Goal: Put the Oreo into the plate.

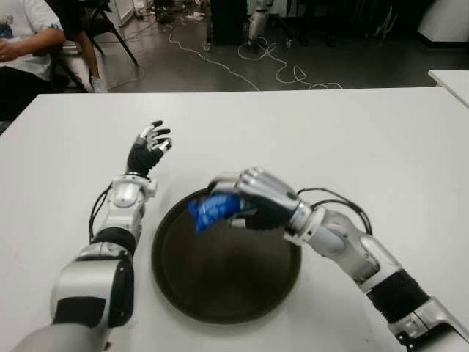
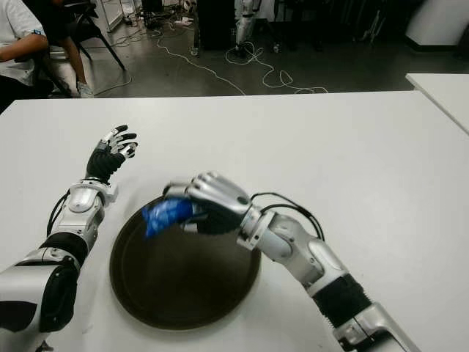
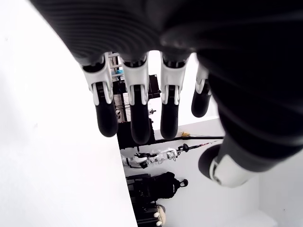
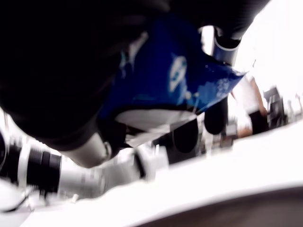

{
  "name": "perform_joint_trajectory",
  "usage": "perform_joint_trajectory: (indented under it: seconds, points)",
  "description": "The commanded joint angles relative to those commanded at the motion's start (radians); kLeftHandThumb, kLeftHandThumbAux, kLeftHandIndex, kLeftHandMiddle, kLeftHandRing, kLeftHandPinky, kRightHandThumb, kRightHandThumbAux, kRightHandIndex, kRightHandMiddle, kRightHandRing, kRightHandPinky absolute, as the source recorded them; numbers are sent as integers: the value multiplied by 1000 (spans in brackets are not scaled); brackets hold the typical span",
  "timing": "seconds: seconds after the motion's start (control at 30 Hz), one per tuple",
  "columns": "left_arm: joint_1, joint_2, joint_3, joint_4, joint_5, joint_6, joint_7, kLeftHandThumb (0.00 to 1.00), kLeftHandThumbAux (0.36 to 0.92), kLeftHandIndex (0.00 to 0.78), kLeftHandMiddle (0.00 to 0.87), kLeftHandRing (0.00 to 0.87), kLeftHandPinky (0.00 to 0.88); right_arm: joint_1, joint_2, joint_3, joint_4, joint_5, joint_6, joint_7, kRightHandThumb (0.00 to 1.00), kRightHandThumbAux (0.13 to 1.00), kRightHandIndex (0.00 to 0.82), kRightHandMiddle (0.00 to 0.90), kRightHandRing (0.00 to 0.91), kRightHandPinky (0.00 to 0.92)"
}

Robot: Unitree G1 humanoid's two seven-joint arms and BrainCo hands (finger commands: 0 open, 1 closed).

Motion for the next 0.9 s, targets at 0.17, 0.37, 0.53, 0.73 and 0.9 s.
perform_joint_trajectory:
  seconds: [0.17,0.37,0.53,0.73,0.9]
  points:
    - [0,-1,1,0,-2,2,-4,179,668,133,220,212,216,-5,0,2,8,0,11,48,64,782,23,14,15,21]
    - [1,-1,2,-1,-2,-3,-5,181,669,139,229,217,222,-9,0,-1,15,-6,20,77,5,719,1,1,1,1]
    - [1,-2,6,-1,-6,-9,-11,186,671,139,230,216,220,-8,3,-3,21,-6,20,78,0,699,0,0,0,0]
    - [2,-2,6,-2,-3,-19,-10,195,667,145,232,214,216,-8,6,-6,32,-9,17,69,0,678,0,0,0,0]
    - [3,-2,7,-2,-5,-20,-10,199,668,146,233,218,220,-7,6,-8,33,-10,16,64,0,672,0,0,0,0]
